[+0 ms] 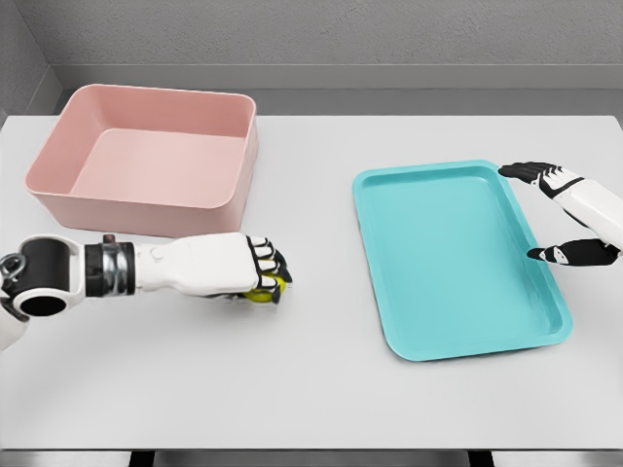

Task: Put the tennis from the blue tray into the pink basket with both arms

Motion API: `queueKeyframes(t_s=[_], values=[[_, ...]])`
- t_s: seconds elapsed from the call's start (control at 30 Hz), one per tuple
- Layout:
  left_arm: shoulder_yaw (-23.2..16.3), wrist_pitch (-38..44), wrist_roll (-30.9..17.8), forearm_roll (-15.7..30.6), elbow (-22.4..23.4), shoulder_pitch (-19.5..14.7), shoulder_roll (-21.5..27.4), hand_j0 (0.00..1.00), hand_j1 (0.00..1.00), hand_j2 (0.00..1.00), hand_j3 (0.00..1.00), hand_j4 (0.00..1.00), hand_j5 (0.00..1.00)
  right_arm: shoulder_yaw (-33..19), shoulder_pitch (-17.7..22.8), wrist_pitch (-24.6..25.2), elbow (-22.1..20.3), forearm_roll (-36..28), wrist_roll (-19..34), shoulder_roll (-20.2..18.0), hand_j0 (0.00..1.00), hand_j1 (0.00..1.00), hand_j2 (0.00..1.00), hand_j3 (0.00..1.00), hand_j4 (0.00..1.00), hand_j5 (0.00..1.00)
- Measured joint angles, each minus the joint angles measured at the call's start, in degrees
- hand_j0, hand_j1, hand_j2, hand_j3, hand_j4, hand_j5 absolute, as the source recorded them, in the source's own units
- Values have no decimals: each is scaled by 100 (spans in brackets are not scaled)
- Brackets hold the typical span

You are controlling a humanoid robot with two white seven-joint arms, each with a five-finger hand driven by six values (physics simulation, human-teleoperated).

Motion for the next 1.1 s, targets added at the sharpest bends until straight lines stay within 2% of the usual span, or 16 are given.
queueKeyframes(t_s=[0.33, 0.67, 0.9, 1.1], values=[[27, -1, -5, 239, 23, -448, 90, 54, 54, 54, 54, 54, 54, -1, 9, 0, -1, -1, 0, 0, 100, 100, 100, 100, 100, 100], [244, -1, -1, 356, 170, -633, 94, 54, 54, 54, 54, 54, 54, -1, 9, 0, -9, -4, 0, -2, 100, 100, 100, 100, 100, 100], [422, -1, -4, 505, 575, -800, 88, 54, 54, 54, 54, 54, 54, -1, 9, 0, -14, -8, 0, -1, 100, 100, 100, 100, 100, 100], [680, -2, -7, 677, 1220, -1046, 85, 54, 54, 54, 54, 54, 54, -1, 9, 0, -23, -9, 0, -3, 100, 100, 100, 100, 100, 100]])
